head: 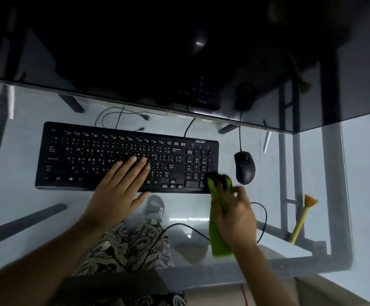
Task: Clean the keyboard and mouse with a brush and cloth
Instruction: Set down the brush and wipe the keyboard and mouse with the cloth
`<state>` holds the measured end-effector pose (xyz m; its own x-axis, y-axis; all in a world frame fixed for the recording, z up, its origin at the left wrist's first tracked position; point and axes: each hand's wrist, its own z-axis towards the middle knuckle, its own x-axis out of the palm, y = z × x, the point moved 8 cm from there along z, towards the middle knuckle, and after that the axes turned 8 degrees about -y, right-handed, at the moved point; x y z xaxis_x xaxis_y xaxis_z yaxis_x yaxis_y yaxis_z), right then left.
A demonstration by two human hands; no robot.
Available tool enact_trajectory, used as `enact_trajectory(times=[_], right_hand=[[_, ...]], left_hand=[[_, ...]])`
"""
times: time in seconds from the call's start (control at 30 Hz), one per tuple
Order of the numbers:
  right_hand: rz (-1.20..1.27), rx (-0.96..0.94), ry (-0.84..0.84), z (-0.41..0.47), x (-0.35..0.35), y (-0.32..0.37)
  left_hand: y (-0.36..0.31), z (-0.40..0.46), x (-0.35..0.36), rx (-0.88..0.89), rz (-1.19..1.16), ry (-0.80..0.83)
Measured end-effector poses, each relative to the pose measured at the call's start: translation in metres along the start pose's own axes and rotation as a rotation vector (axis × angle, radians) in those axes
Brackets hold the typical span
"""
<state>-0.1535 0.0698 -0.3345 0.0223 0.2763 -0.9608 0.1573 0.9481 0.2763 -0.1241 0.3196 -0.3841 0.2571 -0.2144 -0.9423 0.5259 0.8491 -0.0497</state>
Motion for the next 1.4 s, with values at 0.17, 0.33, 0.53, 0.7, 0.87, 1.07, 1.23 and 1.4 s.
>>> enact_trajectory(times=[0.17,0.33,0.53,0.7,0.87,1.07,1.23,1.4], right_hand=[[-0.05,-0.026,-0.009,0.015,-0.001,0.002],[-0.034,0.003,-0.033,0.02,0.001,-0.001],[-0.01,0.048,-0.018,-0.012,0.001,0.001],[-0.001,0.08,-0.158,0.063,-0.005,0.016],[0.02,0.051,-0.095,0.013,0.003,0.012],[0.115,0.296,-0.205,0.048,-0.005,0.005],[-0.018,0.012,-0.279,0.098,0.018,0.111],[0.011,-0.123,-0.265,0.103,0.016,0.086]], left_hand=[[-0.001,0.0,-0.002,0.012,0.014,-0.029],[-0.001,0.0,-0.002,0.01,0.008,-0.015],[0.0,-0.001,-0.002,0.019,0.023,-0.019],[0.001,0.0,-0.003,0.002,0.015,-0.017],[0.0,-0.002,-0.002,-0.002,0.009,-0.004],[0.002,-0.001,0.0,-0.001,0.018,0.0],[0.003,-0.003,0.0,-0.021,-0.019,-0.016],[0.002,-0.002,-0.001,-0.018,-0.042,-0.017]])
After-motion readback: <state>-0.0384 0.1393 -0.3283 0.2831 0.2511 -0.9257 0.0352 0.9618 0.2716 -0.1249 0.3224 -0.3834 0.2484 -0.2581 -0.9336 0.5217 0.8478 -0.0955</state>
